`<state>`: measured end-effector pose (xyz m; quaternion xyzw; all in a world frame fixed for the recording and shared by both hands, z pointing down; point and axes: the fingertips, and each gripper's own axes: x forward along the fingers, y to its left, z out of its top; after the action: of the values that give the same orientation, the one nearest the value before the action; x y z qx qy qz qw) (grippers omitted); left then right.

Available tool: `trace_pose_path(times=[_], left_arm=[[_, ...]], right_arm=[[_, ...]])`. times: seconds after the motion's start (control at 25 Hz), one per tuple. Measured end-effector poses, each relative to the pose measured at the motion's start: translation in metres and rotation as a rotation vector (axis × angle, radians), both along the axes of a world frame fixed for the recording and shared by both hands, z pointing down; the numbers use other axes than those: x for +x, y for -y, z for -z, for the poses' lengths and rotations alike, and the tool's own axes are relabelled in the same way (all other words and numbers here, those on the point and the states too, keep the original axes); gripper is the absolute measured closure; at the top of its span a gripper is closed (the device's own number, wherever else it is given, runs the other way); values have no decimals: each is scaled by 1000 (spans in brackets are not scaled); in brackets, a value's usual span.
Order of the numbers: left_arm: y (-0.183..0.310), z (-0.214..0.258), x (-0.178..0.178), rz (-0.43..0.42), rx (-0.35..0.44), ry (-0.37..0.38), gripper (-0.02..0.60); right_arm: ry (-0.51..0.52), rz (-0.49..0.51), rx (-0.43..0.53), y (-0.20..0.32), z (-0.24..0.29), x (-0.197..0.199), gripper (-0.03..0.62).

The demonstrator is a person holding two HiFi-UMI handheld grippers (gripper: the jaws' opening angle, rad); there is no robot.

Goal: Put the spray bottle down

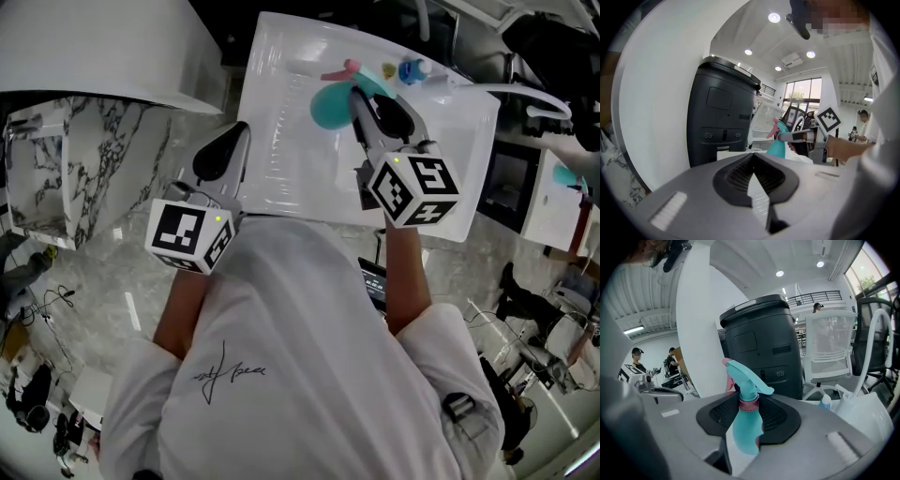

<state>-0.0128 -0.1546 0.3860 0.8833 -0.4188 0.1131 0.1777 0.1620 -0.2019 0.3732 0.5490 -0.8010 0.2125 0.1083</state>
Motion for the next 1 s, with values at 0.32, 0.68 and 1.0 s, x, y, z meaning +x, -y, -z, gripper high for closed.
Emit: trace_pose_path(times=[0.32, 0.68, 1.0], left_arm=[[2, -6, -5, 3, -14, -8, 534], [1, -7, -17, 22, -20, -5, 534], [2, -10, -29, 39, -26, -2, 534]], right_arm=[[-25, 45, -9, 13, -6, -11, 468], [-36, 66, -21, 19, -15, -18, 468], [-50, 61, -26, 30, -24, -24, 468]])
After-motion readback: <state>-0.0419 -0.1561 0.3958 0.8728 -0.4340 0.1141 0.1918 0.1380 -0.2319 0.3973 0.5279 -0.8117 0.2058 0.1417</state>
